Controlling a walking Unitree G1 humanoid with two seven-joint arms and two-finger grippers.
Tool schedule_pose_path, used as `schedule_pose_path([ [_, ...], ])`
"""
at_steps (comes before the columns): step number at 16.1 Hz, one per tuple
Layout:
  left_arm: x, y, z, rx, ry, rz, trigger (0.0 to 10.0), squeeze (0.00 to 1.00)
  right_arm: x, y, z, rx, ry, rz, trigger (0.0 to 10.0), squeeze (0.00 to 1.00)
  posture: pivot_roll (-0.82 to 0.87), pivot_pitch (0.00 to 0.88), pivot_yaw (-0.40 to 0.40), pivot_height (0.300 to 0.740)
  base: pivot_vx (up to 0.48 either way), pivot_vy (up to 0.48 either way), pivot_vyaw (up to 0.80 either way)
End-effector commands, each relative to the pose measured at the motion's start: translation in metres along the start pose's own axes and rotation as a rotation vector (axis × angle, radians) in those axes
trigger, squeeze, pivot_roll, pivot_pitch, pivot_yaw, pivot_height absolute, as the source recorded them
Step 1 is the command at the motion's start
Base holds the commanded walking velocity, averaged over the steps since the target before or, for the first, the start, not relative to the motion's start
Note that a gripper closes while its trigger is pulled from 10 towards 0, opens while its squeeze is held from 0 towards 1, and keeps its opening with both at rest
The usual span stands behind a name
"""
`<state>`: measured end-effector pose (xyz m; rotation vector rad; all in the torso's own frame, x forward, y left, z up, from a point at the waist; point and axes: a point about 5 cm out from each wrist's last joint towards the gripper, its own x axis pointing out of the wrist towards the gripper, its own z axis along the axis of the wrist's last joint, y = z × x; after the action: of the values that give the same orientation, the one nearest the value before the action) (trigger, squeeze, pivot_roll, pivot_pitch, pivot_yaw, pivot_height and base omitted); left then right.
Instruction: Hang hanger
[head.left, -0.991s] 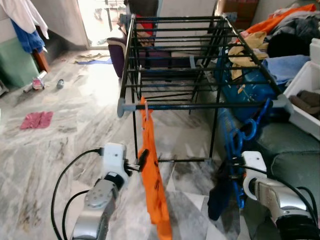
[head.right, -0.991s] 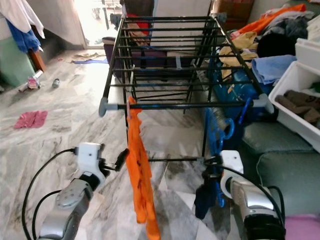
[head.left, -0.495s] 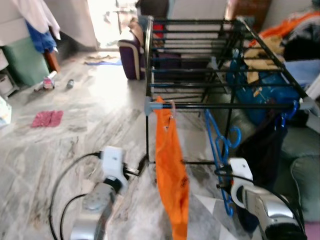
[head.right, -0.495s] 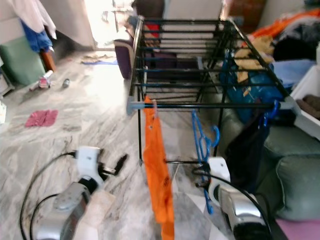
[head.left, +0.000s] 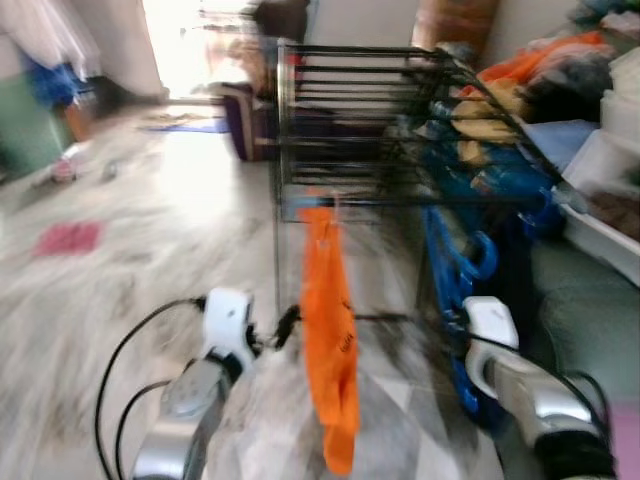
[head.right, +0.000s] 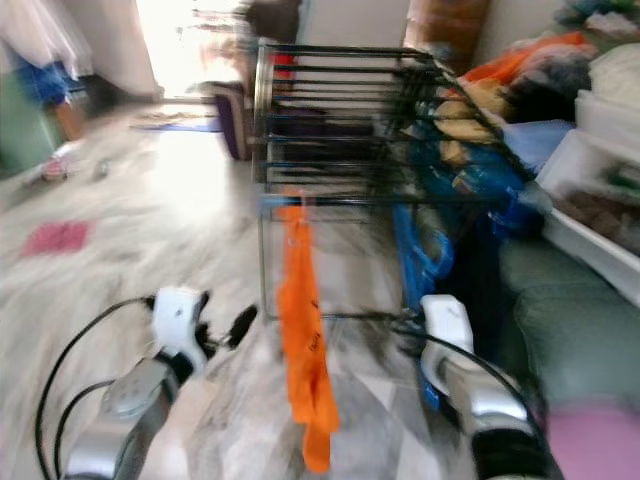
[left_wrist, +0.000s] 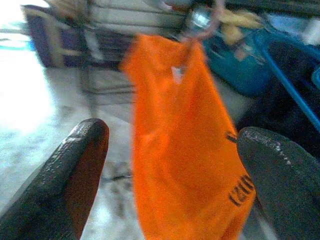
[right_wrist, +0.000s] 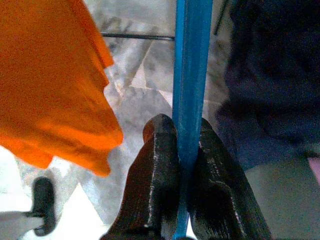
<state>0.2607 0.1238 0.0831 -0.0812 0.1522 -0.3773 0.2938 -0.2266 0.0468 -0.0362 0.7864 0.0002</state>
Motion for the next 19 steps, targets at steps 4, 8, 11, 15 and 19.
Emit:
schedule_pose_path([
  [4,-0.003,0.001,-0.006,-0.003,0.034,-0.008,10.0,0.00,0.004,0.008,0.043,-0.067,-0.085,0.058,10.0,0.00,0.06,0.000,-0.028,0.740,0.000,0.000,0.00],
  [8,-0.006,0.003,-0.005,-0.003,0.034,-0.001,10.0,0.00,0.010,0.012,0.066,-0.059,-0.112,0.072,10.0,0.00,0.09,0.000,-0.034,0.740,0.000,0.000,0.00],
  [11,-0.009,0.006,-0.005,0.013,0.052,0.011,10.0,0.00,0.014,0.021,0.084,-0.034,-0.123,0.117,10.0,0.00,0.11,0.000,-0.041,0.740,0.000,0.000,0.00],
  [15,-0.020,0.007,-0.008,0.026,0.081,0.023,10.0,0.00,0.015,0.034,0.094,-0.070,-0.113,0.172,10.0,0.00,0.12,0.044,-0.050,0.740,0.000,0.000,0.00],
  [19,-0.032,0.017,-0.006,0.054,0.106,0.062,10.0,0.00,0.016,0.044,0.100,-0.023,-0.097,0.211,10.0,0.00,0.18,0.077,-0.057,0.740,0.000,0.000,0.00],
])
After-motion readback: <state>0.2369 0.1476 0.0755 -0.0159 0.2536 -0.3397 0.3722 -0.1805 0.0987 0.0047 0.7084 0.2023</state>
